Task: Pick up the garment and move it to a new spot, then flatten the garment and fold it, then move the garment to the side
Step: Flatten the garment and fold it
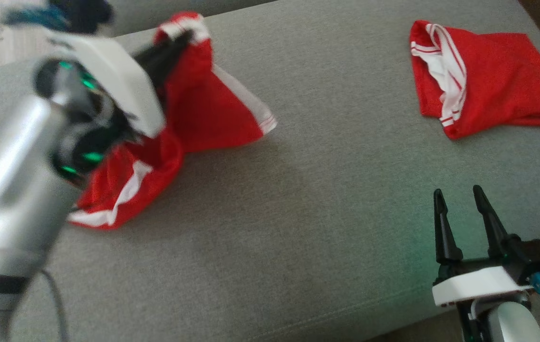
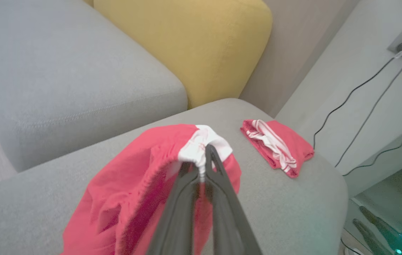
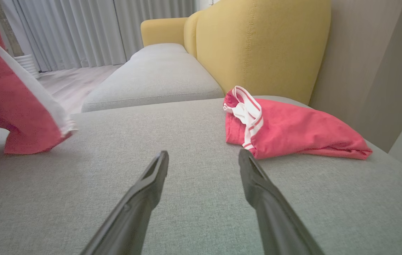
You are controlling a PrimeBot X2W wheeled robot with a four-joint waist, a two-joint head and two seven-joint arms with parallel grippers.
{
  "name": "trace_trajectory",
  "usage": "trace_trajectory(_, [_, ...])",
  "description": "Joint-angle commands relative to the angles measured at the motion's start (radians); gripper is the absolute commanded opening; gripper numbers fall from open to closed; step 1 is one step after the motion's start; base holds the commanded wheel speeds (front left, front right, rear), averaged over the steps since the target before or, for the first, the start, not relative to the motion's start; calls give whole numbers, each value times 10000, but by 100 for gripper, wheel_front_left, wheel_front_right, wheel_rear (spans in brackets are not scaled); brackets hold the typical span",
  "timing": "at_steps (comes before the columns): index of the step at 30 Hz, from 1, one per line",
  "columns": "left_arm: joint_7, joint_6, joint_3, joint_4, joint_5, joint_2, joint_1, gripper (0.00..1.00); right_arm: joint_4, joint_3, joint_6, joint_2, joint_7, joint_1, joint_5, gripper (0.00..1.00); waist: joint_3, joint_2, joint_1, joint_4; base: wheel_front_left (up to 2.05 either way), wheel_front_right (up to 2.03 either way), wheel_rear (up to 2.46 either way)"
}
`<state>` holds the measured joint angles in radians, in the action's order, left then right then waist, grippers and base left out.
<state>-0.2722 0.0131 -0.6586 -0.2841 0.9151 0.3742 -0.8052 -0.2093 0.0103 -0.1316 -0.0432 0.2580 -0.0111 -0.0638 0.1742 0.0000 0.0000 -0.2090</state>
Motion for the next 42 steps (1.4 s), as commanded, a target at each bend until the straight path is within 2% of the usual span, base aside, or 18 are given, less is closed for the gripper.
trace_trajectory(1, [-774,-192,693,909,537,810,-716,0,284,-266,9,-70,38,-251,-103,100,-113,0,0,-180,0,0,0])
trace_trajectory(3, [-1537,-203,1081,1485,1111,1343,-969,0,274,-303,9,-70,38,-234,-148,100,-183,0,0,-289,0,0,0])
trace_trajectory(6, [-2211,-23,1390,1829,1171,2092,-1449,0,249,-413,9,-70,38,-248,-181,100,-207,0,0,-462,0,0,0])
trace_trajectory(9, [-2211,124,1569,1649,903,2345,-1961,0,230,-550,9,-70,38,-311,-215,100,-200,0,0,-674,0,0,0])
trace_trajectory(11, [-1909,102,1638,1344,725,2222,-2286,0,218,-642,9,-70,38,-371,-226,100,-177,0,0,-841,0,0,0])
trace_trajectory(12, [-1479,-176,1620,970,553,1983,-2644,0,223,-717,9,-70,38,-445,-236,100,-128,0,0,-1018,0,0,0])
trace_trajectory(17, [-413,-963,1333,172,290,1147,-3304,0,275,-852,9,-70,38,-670,-310,100,100,0,0,-1417,0,0,0])
trace_trajectory(19, [-141,-1203,1140,60,456,795,-3311,0,287,-835,9,-70,38,-740,-358,100,172,0,0,-1523,0,0,0])
trace_trajectory(22, [26,-1348,747,140,524,589,-3170,0,301,-774,9,-70,38,-767,-402,100,226,0,0,-1563,0,0,0])
trace_trajectory(27, [406,-1430,-741,1049,643,500,-2181,0,334,-539,9,-70,38,-703,-404,100,295,0,0,-1385,0,0,0])
trace_trajectory(32, [1053,-1435,-2210,2026,694,1180,-304,0,396,-266,9,-70,38,-599,-329,100,226,0,0,-945,0,0,0])
trace_trajectory(36, [1845,-1346,-2663,2255,767,1631,1570,0,482,41,9,-70,38,-421,-181,100,105,0,0,-465,0,0,0])
trace_trajectory(38, [2264,-1105,-2803,2295,658,1793,2360,0,522,206,9,-70,38,-309,-98,100,29,0,0,-183,0,0,0])
trace_trajectory(42, [3051,-715,-2939,2366,770,1772,3691,0,593,447,9,-70,38,-166,76,100,-35,0,0,365,0,0,0])
